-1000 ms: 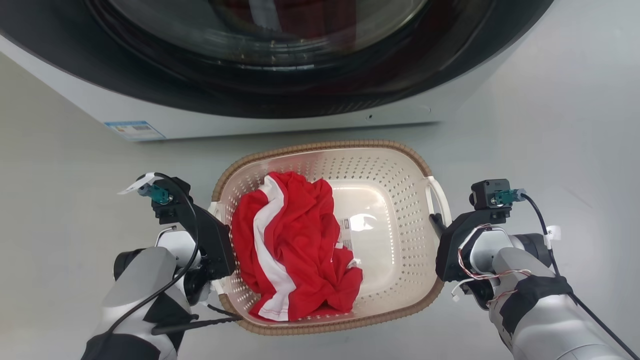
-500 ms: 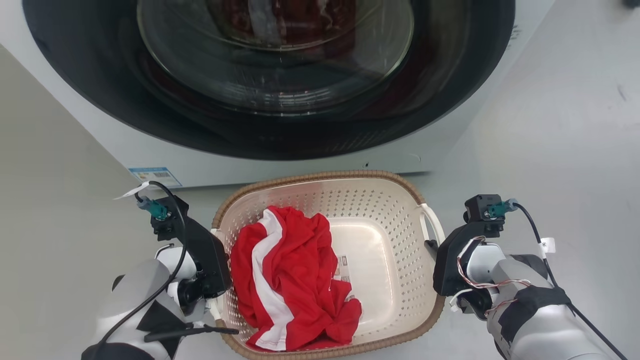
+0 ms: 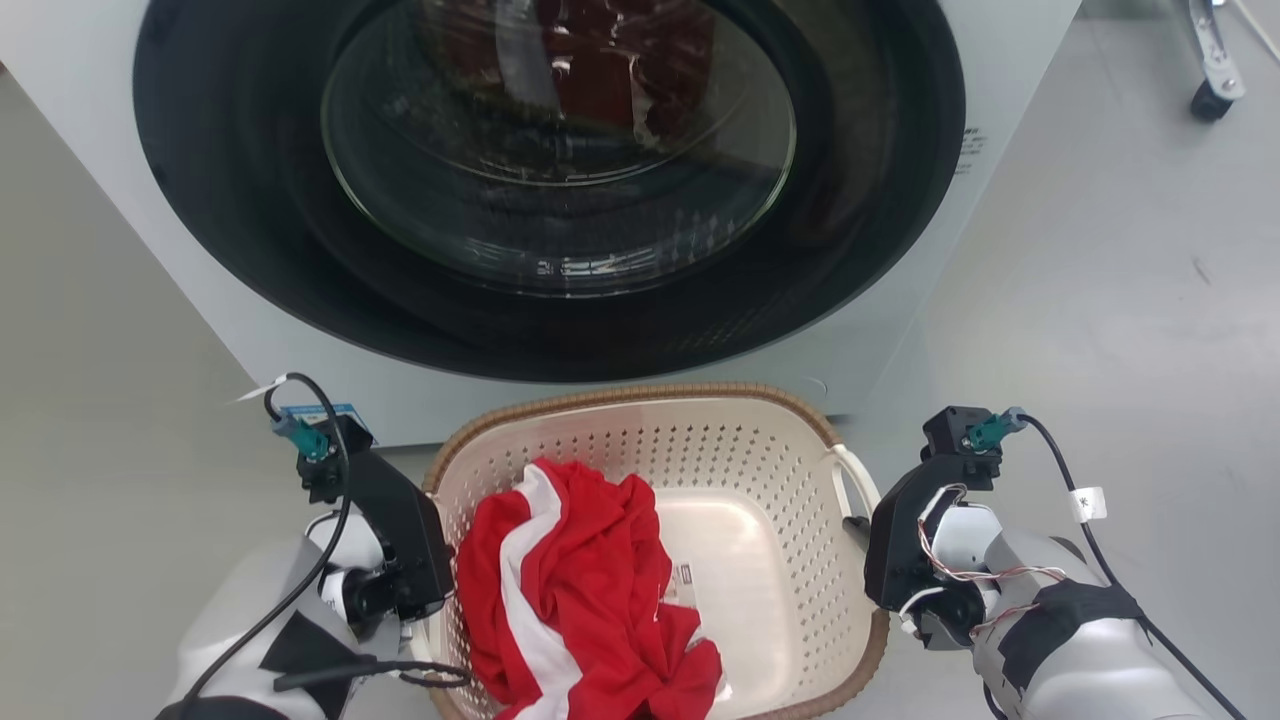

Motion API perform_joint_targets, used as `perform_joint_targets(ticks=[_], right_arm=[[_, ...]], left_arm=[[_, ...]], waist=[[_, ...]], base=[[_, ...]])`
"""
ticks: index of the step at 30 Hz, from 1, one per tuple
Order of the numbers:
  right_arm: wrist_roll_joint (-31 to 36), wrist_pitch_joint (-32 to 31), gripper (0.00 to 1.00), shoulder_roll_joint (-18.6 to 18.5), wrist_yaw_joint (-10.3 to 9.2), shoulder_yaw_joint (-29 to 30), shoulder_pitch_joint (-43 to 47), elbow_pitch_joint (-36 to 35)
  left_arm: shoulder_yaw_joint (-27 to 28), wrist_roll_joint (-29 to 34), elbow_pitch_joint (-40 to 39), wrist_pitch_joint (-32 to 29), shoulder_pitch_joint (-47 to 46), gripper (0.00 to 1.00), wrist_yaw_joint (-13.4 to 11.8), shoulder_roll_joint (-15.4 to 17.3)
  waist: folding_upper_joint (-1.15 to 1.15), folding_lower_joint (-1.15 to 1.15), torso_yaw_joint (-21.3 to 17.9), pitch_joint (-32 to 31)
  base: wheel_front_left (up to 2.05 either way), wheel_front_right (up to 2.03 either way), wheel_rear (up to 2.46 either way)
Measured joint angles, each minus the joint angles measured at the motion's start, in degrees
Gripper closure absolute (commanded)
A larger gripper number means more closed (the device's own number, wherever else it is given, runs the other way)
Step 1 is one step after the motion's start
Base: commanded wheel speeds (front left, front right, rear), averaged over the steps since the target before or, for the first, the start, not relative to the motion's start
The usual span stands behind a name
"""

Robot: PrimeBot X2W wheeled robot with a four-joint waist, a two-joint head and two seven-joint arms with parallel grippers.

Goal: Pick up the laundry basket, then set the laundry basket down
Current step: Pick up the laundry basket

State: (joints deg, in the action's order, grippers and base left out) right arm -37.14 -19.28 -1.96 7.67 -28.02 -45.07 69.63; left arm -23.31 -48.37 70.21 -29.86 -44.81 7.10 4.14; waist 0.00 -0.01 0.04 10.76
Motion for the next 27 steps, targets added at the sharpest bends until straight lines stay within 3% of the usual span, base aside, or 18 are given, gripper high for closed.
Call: perform_joint_targets(ticks=[27], right_arm=[[-4.71,-5.66,1.0,0.18,0.0,-1.87,5.08,0.4]], left_arm=[[-0.45,-2.08,1.62,-3.77,5.43,1.0,-0.01,0.05]], waist=[[0.0,0.01,-0.6,-9.58]], base=[[0.0,0.0,0.0]])
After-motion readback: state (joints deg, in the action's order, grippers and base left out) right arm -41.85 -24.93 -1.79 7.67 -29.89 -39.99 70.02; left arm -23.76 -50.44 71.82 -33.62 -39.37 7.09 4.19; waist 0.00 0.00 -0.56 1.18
